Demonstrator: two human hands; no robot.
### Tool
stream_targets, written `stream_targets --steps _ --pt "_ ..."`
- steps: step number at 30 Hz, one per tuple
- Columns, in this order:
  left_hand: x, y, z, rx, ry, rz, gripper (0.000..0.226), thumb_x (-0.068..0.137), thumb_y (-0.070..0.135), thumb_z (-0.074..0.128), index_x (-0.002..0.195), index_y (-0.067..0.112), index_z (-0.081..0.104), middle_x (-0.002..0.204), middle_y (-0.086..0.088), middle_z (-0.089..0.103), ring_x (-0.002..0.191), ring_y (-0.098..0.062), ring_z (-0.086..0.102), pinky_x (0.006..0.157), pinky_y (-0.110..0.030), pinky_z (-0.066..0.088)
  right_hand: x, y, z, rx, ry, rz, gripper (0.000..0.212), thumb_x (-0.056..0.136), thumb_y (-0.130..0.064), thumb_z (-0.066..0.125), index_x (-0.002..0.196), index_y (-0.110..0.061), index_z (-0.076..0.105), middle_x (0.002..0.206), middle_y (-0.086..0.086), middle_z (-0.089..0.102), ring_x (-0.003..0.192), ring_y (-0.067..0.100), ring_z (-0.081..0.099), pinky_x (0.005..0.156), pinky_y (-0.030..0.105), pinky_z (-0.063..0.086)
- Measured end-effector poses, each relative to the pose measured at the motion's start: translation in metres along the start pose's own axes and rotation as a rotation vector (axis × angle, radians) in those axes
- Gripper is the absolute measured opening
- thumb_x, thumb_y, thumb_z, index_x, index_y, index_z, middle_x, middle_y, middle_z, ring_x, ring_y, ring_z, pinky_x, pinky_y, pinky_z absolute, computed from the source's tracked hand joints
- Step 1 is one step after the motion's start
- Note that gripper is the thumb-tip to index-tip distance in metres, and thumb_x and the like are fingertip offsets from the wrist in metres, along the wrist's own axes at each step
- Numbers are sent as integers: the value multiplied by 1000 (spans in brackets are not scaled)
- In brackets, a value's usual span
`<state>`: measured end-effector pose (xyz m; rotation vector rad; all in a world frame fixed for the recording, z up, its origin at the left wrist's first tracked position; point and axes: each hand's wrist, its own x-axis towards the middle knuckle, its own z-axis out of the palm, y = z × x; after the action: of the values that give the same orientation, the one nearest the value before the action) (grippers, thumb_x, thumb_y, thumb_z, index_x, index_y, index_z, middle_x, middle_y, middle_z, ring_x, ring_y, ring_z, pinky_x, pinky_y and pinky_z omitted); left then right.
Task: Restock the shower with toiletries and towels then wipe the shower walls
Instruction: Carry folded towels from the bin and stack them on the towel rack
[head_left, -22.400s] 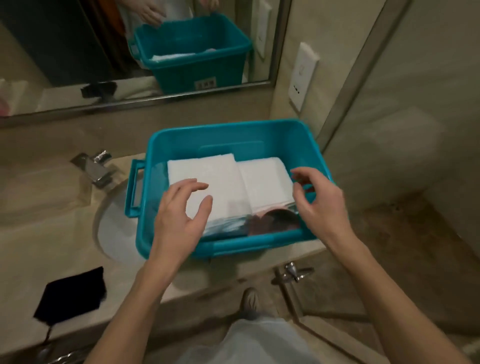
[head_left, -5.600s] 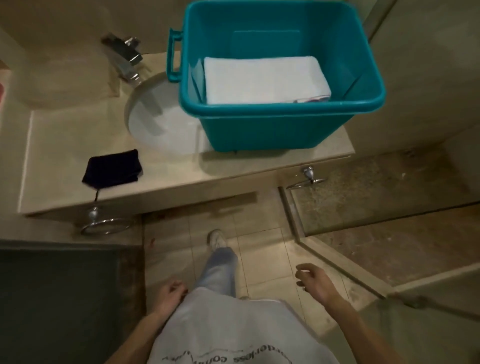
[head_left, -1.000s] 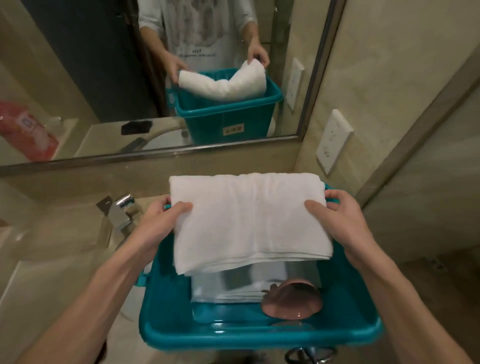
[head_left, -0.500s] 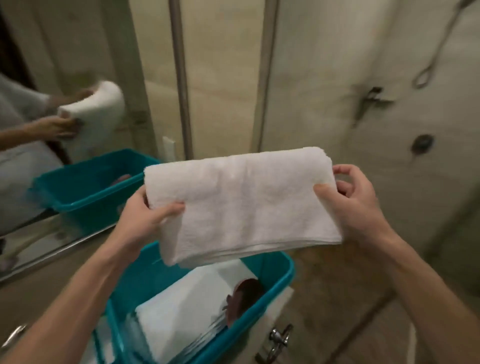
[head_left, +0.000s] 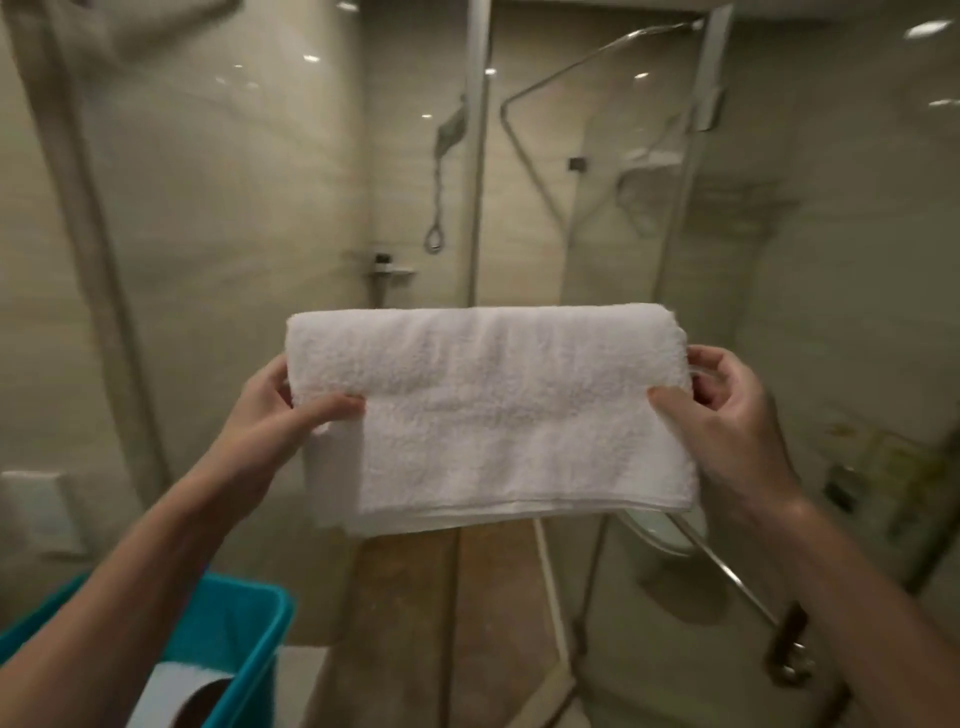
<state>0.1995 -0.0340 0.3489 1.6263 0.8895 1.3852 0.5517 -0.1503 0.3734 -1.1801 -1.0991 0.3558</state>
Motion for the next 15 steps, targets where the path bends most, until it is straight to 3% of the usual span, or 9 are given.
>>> stream_targets --steps 2,6,9,13,15 --pt "3 5 49 -50 -72 -11 52 72 13 85 120 18 66 113 -4 75 101 -20 73 76 -28 57 -10 -5 -51 -61 79 -19 34 87 -2 72 113 -20 60 102 3 75 85 12 72 67 27 58" --pt "-4 21 150 -136 -197 -26 45 76 12 80 118 18 68 111 -4 76 101 -25 73 83 -41 58 -31 -20 -150 -149 224 -56 34 88 -5 72 117 -18 60 98 -3 76 84 9 72 71 27 59" --pt "-18 34 223 -204 -264 -34 45 77 13 81 120 20 67 111 -3 75 101 -24 73 83 -41 59 -45 -34 -223 -216 305 -81 34 89 -5 71 116 -21 59 92 -13 76 78 2 71 66 19 58" --pt "-43 57 313 -262 -374 -19 50 76 17 84 122 23 66 114 -3 74 103 -23 72 83 -41 60 -63 -42 -316 -268 400 -65 36 89 -6 71 119 -23 59 95 -6 76 84 8 72 67 25 60" --pt "-56 70 357 -284 -419 -5 56 72 21 88 123 23 66 113 -3 74 102 -23 73 84 -43 60 -73 -40 -360 -271 450 -43 36 89 -8 71 119 -23 59 92 -9 76 82 6 73 61 21 57"
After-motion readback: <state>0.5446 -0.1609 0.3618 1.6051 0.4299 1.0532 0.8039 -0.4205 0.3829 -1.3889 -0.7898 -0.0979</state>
